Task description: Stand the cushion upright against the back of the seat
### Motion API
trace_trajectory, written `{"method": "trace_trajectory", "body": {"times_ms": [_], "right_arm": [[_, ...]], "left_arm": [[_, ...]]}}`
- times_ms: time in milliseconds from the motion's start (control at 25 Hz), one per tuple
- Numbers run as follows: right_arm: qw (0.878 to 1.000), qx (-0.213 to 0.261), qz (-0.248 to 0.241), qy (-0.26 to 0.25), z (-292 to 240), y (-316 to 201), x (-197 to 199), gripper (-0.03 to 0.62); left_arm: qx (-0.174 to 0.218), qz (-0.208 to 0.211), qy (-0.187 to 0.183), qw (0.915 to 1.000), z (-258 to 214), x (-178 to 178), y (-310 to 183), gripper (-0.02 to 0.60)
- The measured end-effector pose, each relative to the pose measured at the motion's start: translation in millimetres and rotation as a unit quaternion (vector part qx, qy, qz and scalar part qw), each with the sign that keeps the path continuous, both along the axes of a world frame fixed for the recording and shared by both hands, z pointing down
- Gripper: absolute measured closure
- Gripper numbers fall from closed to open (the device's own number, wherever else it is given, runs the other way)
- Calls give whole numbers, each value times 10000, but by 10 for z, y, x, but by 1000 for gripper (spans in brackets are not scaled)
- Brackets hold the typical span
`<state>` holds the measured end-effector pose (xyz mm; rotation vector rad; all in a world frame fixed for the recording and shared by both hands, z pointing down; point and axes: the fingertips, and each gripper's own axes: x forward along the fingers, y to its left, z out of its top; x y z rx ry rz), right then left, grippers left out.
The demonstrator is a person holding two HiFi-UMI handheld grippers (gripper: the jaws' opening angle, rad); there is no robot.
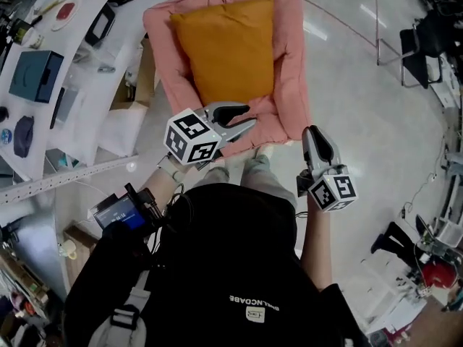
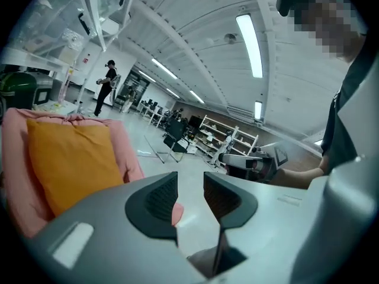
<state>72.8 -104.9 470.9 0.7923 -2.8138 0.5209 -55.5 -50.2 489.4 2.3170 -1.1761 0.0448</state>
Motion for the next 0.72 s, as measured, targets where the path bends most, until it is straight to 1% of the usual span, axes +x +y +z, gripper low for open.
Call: {"method": "trace_trajectory", "body": {"times_ms": [80,160,240,280,440,480,600,640,720], "right_arm": [[9998,79,153,-39,-28,116,124,526],[9993,134,321,-122,-73,196,280,526],[9983,204,491,-227,-159,253,484,528],[9978,268,554,-254,-211,278,598,533],[9952,636,700,-252,-445,375,1029,548],[9946,684,721,-307,-514,400,1131,551],[9925,856,751,-454,-686,488,1451,576],[9915,948,750,-484,-747,523,1537,578],[9893,1137,770,-499,-868,595,1672,587]], "left_arm": [[68,222,-53,9997,-6,158,32,437],[222,419,-129,9988,-78,344,30,439],[474,623,-222,9967,-220,578,5,444],[621,718,-268,9951,-300,707,-2,456],[1161,1039,-438,9868,-581,1231,22,491],[1299,1102,-502,9841,-656,1370,39,491],[1766,1232,-687,9741,-916,1787,93,525],[1850,1253,-664,9725,-983,1902,104,536],[1875,1275,-470,9728,-1090,2078,122,569]]}}
